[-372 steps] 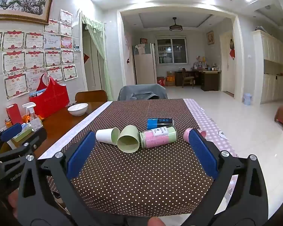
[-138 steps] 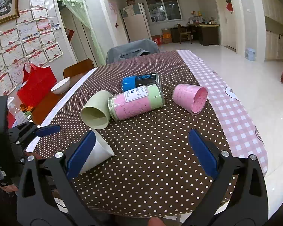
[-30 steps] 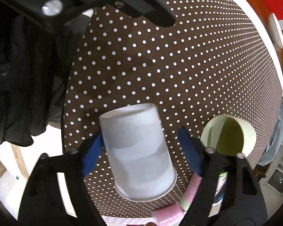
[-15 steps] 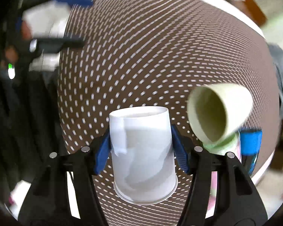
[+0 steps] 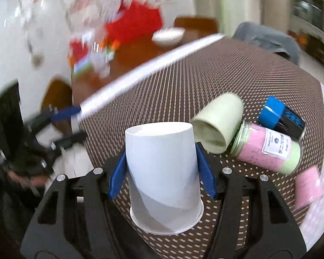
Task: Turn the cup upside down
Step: 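Lift the white cup with the right gripper and rotate it rim-down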
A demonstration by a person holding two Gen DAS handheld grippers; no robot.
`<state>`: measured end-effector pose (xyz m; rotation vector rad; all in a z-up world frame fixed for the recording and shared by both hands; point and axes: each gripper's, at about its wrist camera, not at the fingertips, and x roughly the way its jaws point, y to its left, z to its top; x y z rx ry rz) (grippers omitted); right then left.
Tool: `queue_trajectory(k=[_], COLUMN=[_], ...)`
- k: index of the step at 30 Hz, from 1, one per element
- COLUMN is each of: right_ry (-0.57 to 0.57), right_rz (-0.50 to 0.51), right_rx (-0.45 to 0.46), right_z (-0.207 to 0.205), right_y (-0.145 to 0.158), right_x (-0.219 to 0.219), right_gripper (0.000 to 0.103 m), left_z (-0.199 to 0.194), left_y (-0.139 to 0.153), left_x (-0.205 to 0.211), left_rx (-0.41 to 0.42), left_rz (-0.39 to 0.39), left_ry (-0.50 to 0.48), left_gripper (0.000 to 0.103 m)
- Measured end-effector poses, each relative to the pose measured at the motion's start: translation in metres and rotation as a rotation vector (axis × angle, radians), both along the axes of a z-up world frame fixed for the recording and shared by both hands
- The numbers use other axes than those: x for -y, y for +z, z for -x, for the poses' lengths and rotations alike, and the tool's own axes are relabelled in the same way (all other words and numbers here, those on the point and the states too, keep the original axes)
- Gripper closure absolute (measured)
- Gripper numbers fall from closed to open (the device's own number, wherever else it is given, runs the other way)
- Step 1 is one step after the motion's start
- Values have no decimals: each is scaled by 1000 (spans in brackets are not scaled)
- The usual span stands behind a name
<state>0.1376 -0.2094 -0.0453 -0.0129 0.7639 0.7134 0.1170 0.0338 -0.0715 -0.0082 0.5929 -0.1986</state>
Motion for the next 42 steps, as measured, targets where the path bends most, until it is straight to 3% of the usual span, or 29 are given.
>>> queue_trajectory(k=[5,7,11,15,20,26,30,39,42], right_ry=[-221,-294,-418,-517,-615,-712,-717,-577,-535], right_rz=[-185,-216,-199,-178,-150,-117,-89,-87,-94], right_rx=[123,164,269,314,332,303,288,310,294], right_z=[12,16,24,28,30,22,18,16,12], right_y=[-2,-6,-10,-12,-17,-45,-62,-72,-70], right_x=[20,24,20,14,5,1,-2,-5,-5], right_gripper=[44,44,44,44,44,44,44,44,44], left_z=[-10,-15,-30,-49,-74,-94,-103,-92,-92], left_y=[14,18,24,25,20,18,9,5,7], left_x=[2,0,-4,-5,5,26,33,31,37], left_rx=[20,31,65,59,-2,-46,-67,-66,-105], left_rz=[13,14,29,47,41,-5,-22,-61,-70], left_ry=[23,32,37,23,-41,-126,-110,172,240], left_gripper=[33,33,33,33,33,33,33,33,33])
